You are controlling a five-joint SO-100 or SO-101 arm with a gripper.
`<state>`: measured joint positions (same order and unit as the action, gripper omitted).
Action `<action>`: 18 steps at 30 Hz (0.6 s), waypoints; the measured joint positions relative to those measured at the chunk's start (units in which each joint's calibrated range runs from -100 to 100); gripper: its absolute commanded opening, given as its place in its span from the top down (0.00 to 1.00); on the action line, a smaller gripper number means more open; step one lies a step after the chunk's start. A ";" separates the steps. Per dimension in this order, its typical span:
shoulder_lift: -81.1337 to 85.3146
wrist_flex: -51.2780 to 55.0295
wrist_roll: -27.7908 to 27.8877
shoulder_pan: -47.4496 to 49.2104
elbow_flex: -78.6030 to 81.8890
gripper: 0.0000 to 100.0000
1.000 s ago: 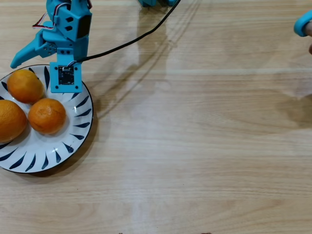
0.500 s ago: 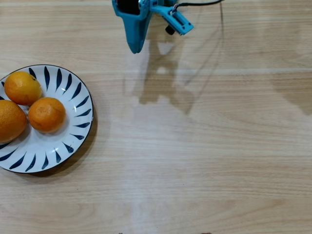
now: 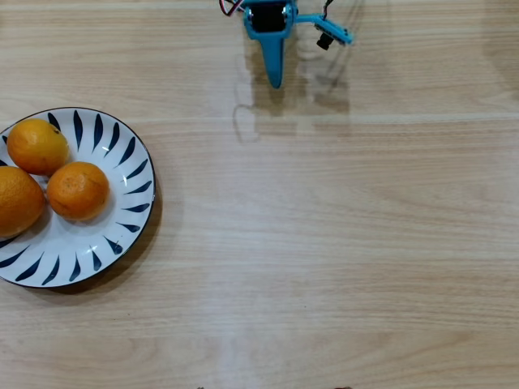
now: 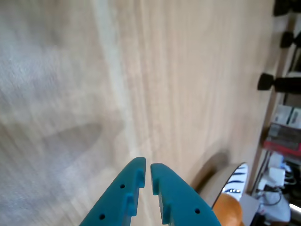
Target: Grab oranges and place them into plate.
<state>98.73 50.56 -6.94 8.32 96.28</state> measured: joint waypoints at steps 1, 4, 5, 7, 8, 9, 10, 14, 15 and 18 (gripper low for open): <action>0.08 0.00 0.00 0.25 1.24 0.98; 0.34 0.00 0.10 0.34 2.57 0.98; 0.34 0.00 0.16 0.51 2.57 0.98; 0.42 0.00 0.16 1.94 2.57 0.98; 0.42 0.00 0.16 2.28 2.57 0.98; 0.42 0.43 0.16 2.20 2.57 0.98; 0.42 1.38 0.16 1.86 2.57 0.98; 0.42 6.12 2.66 1.86 2.04 0.98; 0.42 6.89 3.39 1.86 1.68 0.98; 0.42 8.53 4.49 1.94 1.15 0.98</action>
<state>99.15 59.09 -2.45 10.26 97.43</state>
